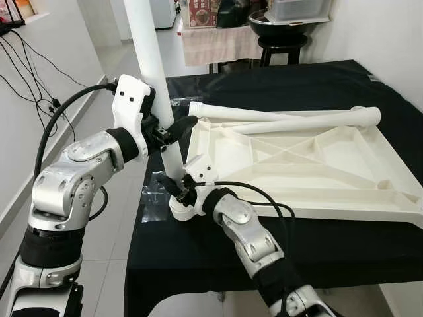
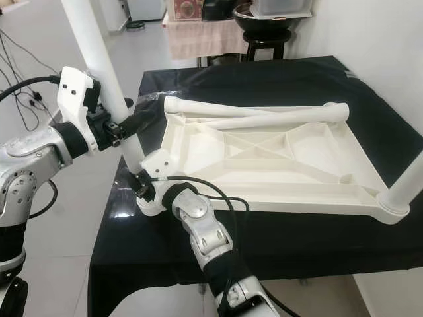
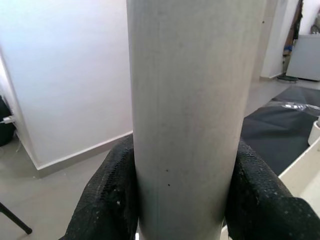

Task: Building children table

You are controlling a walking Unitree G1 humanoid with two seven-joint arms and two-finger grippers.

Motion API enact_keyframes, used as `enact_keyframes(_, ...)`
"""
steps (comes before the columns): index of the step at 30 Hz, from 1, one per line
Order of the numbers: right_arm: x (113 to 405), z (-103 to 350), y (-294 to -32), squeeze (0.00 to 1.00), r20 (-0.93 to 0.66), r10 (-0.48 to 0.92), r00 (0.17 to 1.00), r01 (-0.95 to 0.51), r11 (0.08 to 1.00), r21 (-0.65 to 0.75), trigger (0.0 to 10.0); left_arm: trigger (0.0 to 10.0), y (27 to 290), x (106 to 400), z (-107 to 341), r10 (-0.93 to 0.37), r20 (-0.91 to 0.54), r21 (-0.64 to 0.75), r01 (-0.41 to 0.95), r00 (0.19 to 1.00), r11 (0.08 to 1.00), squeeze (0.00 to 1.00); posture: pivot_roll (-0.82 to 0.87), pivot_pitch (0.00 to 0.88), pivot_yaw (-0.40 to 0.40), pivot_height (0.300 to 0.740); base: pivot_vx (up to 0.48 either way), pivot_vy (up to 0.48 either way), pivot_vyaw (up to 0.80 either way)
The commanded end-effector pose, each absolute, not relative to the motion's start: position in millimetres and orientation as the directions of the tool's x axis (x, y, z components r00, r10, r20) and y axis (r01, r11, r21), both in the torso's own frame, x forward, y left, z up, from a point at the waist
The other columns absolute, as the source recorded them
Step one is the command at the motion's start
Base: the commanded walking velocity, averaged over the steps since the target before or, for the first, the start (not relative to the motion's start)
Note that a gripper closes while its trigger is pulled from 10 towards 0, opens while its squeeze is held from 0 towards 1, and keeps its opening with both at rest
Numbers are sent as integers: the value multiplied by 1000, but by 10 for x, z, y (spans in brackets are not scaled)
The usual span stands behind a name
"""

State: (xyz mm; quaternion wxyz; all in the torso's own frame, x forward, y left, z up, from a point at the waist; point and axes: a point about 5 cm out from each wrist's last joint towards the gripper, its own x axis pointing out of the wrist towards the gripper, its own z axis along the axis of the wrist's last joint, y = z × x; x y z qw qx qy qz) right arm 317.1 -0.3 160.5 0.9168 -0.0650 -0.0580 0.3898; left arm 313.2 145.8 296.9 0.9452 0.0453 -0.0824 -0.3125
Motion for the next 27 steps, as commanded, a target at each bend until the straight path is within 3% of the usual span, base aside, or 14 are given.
enact_keyframes(1,3006,1455,232,0,0,752,660,-747,655,-115,0,0,1482,3120,2949,-597,120,145,581,793,801,0,-22,56,46,740,0,0,0)
enact_keyframes(2,3006,1455,232,0,0,752,660,-747,655,-115,0,0,1482,3120,2949,-597,120,145,581,793,801,0,-22,56,46,740,0,0,0)
enact_keyframes(3,3012,1462,225,0,-5,750,661,-746,657,-113,10000,0,1483,3115,2946,-598,119,147,582,792,800,0,-22,56,46,740,0,0,0)
enact_keyframes(7,3030,1481,210,0,2,759,651,-754,648,-104,10000,0,1484,3112,2942,-599,117,149,582,792,799,0,-18,57,45,740,0,0,0)
enact_keyframes(8,3067,1518,182,1000,17,776,630,-772,629,-87,10000,0,1487,3110,2941,-599,116,151,582,793,799,0,-18,57,45,740,0,0,0)
enact_keyframes(10,3105,1572,155,1000,43,810,585,-806,587,-71,10000,0,1490,3109,2943,-598,116,152,581,793,800,0,-16,57,44,740,0,0,0)
enact_keyframes(11,3153,1647,107,1000,81,859,505,-858,510,-64,10000,0,1492,3108,2945,-598,116,154,580,793,800,0,-16,56,43,740,0,0,0)
enact_keyframes(12,3153,1647,107,1000,81,859,505,-858,510,-64,10000,0,1492,3108,2945,-598,116,154,580,793,800,0,-16,56,43,740,0,0,0)
enact_keyframes(13,3195,1712,40,1000,103,907,407,-908,414,-57,10000,0,1490,3108,2948,-598,117,155,580,793,799,0,-16,56,44,740,0,0,0)
enact_keyframes(14,3195,1712,40,1000,103,907,407,-908,414,-57,10000,0,1490,3108,2948,-598,117,155,580,793,799,0,-16,56,44,740,0,0,0)
enact_keyframes(15,3230,1750,-29,1000,101,943,317,-941,326,-90,10000,0,1487,3107,2949,-599,117,156,581,792,799,0,-13,56,42,740,0,0,0)
enact_keyframes(16,3230,1750,-29,1000,101,943,317,-941,326,-90,10000,0,1487,3107,2949,-599,117,156,581,792,799,0,-13,56,42,740,0,0,0)
enact_keyframes(17,3275,1766,-93,0,84,964,251,-959,260,-115,10000,0,1485,3106,2950,-600,117,157,582,791,798,0,-11,56,43,740,0,0,0)
enact_keyframes(27,3511,1815,-116,0,-8,965,262,-959,259,-118,10000,0,1490,3077,2960,-604,113,167,584,789,794,0,11,63,41,740,0,0,0)
